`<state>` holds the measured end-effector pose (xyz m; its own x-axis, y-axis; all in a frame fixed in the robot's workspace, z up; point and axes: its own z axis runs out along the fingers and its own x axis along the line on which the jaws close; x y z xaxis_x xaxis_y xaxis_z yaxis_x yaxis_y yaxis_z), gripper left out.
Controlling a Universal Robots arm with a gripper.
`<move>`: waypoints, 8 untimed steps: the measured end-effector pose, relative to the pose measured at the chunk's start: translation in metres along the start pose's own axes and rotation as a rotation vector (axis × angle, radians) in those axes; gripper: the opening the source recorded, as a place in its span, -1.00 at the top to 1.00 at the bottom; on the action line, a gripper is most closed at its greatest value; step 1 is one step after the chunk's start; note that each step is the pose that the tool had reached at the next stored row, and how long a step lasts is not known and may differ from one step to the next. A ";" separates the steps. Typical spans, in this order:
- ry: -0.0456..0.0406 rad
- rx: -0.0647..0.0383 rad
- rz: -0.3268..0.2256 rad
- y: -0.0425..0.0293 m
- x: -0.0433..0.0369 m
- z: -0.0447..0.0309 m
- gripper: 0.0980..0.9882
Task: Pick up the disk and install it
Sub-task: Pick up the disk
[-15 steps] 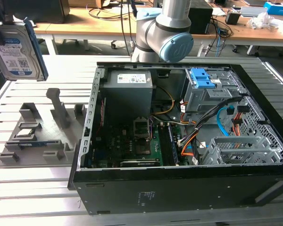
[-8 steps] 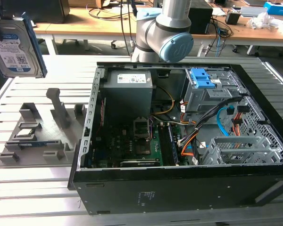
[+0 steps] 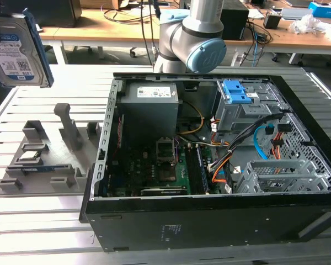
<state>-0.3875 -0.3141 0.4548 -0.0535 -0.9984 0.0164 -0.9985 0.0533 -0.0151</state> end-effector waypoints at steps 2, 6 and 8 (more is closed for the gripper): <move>-0.0005 0.000 0.000 0.0000 0.0001 -0.0035 0.40; -0.0013 0.000 0.000 -0.0002 0.0001 -0.0088 0.40; -0.0015 0.000 0.000 -0.0002 0.0002 -0.0106 0.40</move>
<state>-0.3875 -0.3141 0.4654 -0.0535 -0.9985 0.0150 -0.9985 0.0533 -0.0150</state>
